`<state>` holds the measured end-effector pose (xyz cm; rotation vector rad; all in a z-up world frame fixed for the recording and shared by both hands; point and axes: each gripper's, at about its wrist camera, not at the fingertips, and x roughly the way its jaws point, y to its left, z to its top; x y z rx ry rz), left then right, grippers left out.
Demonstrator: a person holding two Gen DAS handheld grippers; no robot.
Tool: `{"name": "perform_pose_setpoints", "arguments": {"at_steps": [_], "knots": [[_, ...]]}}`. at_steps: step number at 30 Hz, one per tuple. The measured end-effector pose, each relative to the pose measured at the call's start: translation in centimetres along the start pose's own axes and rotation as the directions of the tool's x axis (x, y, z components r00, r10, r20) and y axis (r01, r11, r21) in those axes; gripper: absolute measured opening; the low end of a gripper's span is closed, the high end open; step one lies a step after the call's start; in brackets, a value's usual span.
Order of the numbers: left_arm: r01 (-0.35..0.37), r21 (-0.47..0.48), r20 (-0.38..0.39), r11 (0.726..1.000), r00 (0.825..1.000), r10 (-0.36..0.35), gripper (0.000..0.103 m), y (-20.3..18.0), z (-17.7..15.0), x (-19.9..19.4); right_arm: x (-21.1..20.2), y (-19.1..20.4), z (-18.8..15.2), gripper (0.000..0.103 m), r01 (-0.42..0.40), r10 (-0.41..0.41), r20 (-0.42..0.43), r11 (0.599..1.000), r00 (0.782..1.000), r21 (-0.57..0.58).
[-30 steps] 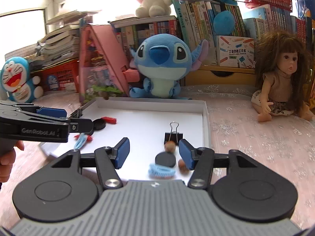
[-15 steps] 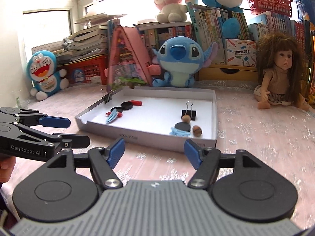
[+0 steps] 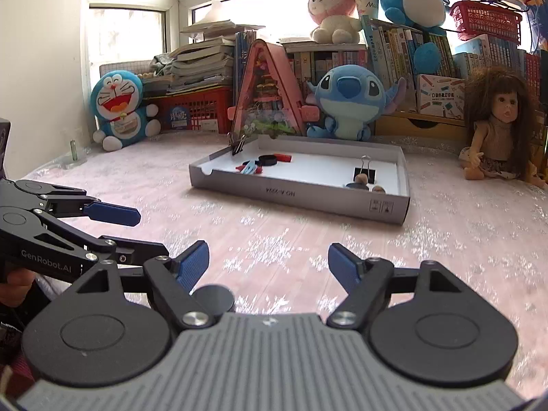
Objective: Organize rigid objects
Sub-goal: 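Move the left tool toward the clear plastic ring while the right tool approaches a black disc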
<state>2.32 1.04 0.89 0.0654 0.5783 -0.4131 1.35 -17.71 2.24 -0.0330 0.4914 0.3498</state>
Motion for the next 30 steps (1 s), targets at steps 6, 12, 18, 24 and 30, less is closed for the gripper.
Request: {"name": "perform_pose_setpoints", "arguments": {"at_steps": [6, 12, 18, 24, 30], "knots": [[0.02, 0.005, -0.009, 1.0, 1.0, -0.02, 0.071, -0.9, -1.6, -0.3, -0.2, 1.2, -1.7, 0.085, 0.022, -0.022, -0.012, 1.0, 1.0, -0.013], [0.04, -0.005, -0.008, 0.999, 0.999, -0.04, 0.044, -1.3, -2.3, 0.0, -0.1, 1.6, -2.1, 0.086, 0.026, -0.026, -0.014, 1.0, 1.0, -0.008], [0.007, -0.002, 0.019, 1.0, 1.0, -0.007, 0.026, -1.3, -2.1, 0.0, 0.3, 2.0, -2.2, 0.086, 0.014, -0.015, -0.021, 1.0, 1.0, -0.016], [-0.017, -0.02, 0.025, 1.0, 1.0, 0.017, 0.026, -0.9, -1.8, 0.2, 0.6, 2.2, -2.4, 0.086, -0.02, 0.019, -0.04, 0.999, 0.999, -0.025], [-0.036, -0.026, 0.025, 0.999, 0.999, 0.037, 0.026, -0.8, -1.8, 0.5, 0.7, 2.3, -2.5, 0.07, -0.039, 0.038, -0.048, 0.999, 0.998, -0.024]]}}
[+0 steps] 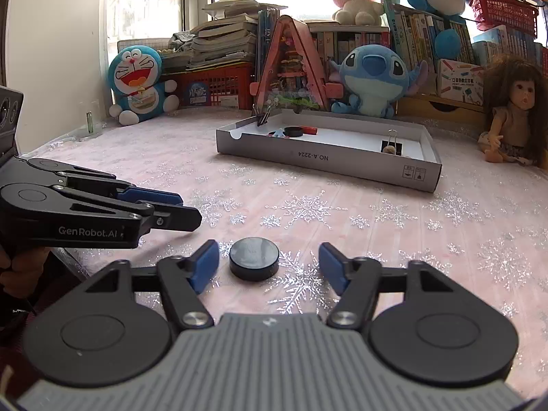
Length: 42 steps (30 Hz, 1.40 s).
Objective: Organize rigid objects
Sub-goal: 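Move the left tool toward the clear plastic ring while the right tool approaches a black disc, then grasp the clear plastic ring with the left tool while the right tool grasps the black disc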
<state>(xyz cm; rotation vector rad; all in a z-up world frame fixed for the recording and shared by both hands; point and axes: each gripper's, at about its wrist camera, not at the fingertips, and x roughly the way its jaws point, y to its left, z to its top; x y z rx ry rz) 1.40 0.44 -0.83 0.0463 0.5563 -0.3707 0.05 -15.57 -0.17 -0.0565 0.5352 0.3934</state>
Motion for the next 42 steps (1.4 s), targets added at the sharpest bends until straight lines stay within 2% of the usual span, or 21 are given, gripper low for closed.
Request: {"name": "perform_pose_setpoints", "arguments": {"at_steps": [2, 4, 10, 23, 39, 42], "knots": [[-0.004, -0.006, -0.001, 1.0, 1.0, 0.004, 0.026, 0.1, 0.0, 0.1, 0.0, 0.0, 0.0, 0.055, -0.001, 0.001, -0.004, 1.0, 1.0, 0.004], [-0.005, -0.007, -0.003, 1.0, 1.0, 0.005, 0.026, 0.1, 0.0, 0.1, 0.0, 0.0, 0.0, 0.048, -0.004, 0.004, -0.004, 1.0, 1.0, 0.002], [-0.015, -0.02, -0.003, 1.0, 1.0, 0.015, 0.026, 0.4, 0.0, 0.3, 0.0, 0.0, 0.1, 0.038, 0.007, -0.007, -0.001, 1.0, 1.0, -0.001], [-0.071, -0.033, 0.011, 0.997, 0.997, 0.071, 0.026, 0.4, -0.2, 0.3, 0.2, -0.4, 0.2, 0.038, 0.053, -0.054, 0.015, 0.998, 0.998, 0.022], [-0.086, -0.046, 0.018, 0.995, 0.996, 0.087, 0.027, 0.5, 0.3, 0.6, 0.0, -1.2, 0.5, 0.038, 0.104, -0.107, 0.044, 0.993, 0.993, 0.062], [-0.09, -0.05, 0.017, 0.995, 0.996, 0.091, 0.027, 0.6, 0.3, 0.6, 0.1, -1.3, 0.4, 0.042, 0.096, -0.099, 0.031, 0.993, 0.995, 0.071]]}}
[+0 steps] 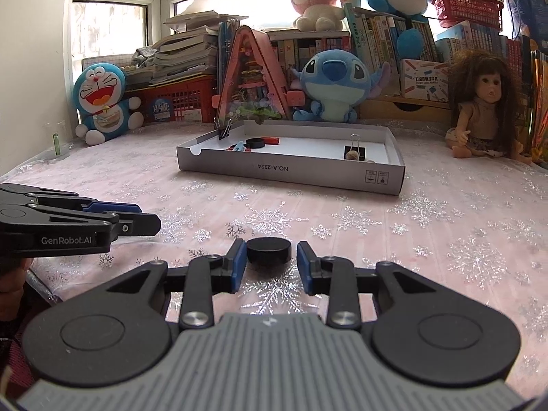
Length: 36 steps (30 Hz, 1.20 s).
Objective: Organize rigid objects
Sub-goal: 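Grasp the clear plastic ring with the left tool while the right tool grasps the black disc, then carry the clear ring and black disc with both tools over the tray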
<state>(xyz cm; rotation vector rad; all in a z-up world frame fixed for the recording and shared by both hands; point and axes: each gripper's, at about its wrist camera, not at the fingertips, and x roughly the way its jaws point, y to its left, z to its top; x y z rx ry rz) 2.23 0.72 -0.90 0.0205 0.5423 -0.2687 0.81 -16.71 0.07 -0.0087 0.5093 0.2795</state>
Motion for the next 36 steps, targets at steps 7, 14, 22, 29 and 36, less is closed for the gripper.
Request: {"name": "perform_pose_setpoints", "arguments": {"at_steps": [7, 14, 22, 29, 36], "knots": [[-0.008, -0.003, -0.001, 1.0, 1.0, 0.008, 0.027, 0.0, 0.0, 0.0, 0.4, -0.2, 0.0, 0.065, -0.028, 0.029, -0.01, 0.999, 1.0, 0.04], [-0.016, -0.011, 0.001, 1.0, 1.0, 0.016, 0.027, 0.0, 0.1, 0.2, 1.3, 0.2, 0.3, 0.037, 0.031, -0.03, -0.015, 0.998, 0.999, 0.059], [-0.034, -0.01, 0.009, 0.999, 0.999, 0.034, 0.027, 0.2, 0.7, 0.4, 0.6, -0.8, 1.0, 0.037, 0.07, -0.072, 0.016, 0.994, 0.997, 0.087], [-0.072, -0.007, 0.013, 0.997, 0.997, 0.072, 0.027, 1.0, 3.6, 1.4, 1.1, -2.3, 3.1, 0.037, 0.114, -0.116, 0.026, 0.99, 0.993, 0.084], [-0.099, 0.002, 0.019, 0.995, 0.995, 0.098, 0.027, 1.4, 7.0, 2.8, 2.2, -4.2, 5.9, 0.037, 0.147, -0.153, 0.035, 0.98, 0.988, 0.132]]}}
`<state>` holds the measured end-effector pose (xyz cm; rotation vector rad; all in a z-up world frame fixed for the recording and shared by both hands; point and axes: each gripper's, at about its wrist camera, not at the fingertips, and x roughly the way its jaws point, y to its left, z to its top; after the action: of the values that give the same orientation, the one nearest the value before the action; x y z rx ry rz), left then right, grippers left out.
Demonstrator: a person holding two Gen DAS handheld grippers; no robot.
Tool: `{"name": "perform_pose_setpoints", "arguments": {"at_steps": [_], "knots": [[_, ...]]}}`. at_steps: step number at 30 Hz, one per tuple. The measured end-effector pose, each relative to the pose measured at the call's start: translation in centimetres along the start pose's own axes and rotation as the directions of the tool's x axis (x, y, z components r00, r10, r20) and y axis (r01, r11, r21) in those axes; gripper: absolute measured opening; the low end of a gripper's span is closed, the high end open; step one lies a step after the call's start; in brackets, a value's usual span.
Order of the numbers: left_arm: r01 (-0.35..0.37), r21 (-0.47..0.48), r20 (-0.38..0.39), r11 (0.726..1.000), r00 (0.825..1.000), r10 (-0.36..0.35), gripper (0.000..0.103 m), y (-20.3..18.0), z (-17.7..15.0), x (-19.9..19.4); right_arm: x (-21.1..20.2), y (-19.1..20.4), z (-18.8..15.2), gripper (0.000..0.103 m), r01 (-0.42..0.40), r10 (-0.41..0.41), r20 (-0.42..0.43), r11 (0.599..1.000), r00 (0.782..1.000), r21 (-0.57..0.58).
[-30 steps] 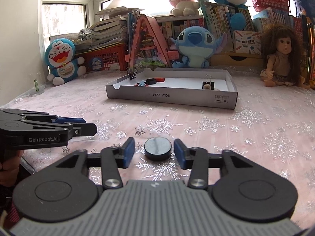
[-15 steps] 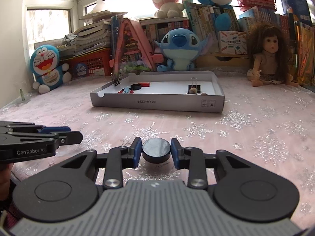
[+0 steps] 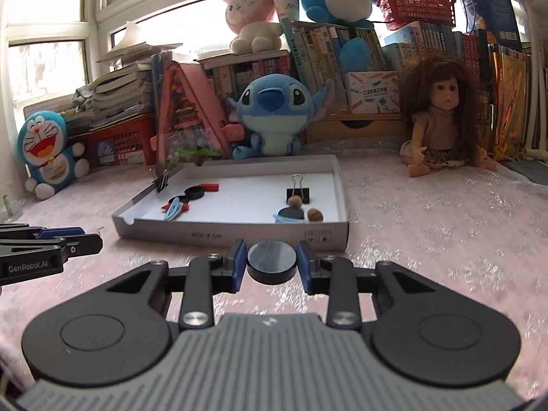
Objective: Organize rigid objects
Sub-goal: 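Carry the clear ring and black disc with both tools over the tray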
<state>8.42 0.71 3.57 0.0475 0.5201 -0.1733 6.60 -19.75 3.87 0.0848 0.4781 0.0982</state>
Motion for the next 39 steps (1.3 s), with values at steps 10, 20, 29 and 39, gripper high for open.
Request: {"name": "perform_pose_setpoints", "arguments": {"at_steps": [10, 20, 29, 39], "knots": [[0.016, -0.011, -0.019, 1.0, 1.0, -0.016, 0.027, -1.2, 2.1, 2.9, 2.0, 0.7, 0.9, 0.037, -0.007, 0.007, -0.009, 1.0, 1.0, -0.01], [0.014, -0.022, -0.039, 1.0, 0.999, -0.015, 0.027, -1.0, 3.2, 5.4, 3.6, 1.0, 2.0, 0.037, -0.022, 0.022, -0.017, 1.0, 1.0, -0.009], [0.016, -0.049, -0.033, 0.999, 0.999, -0.018, 0.027, 0.3, 5.3, 7.9, 5.8, 0.1, 3.8, 0.037, -0.02, 0.021, -0.036, 1.0, 0.999, 0.021], [0.049, -0.079, -0.024, 0.996, 0.998, -0.051, 0.027, 2.1, 8.8, 11.5, 8.7, -2.2, 7.0, 0.037, -0.022, 0.025, -0.041, 0.996, 0.999, 0.082]]}}
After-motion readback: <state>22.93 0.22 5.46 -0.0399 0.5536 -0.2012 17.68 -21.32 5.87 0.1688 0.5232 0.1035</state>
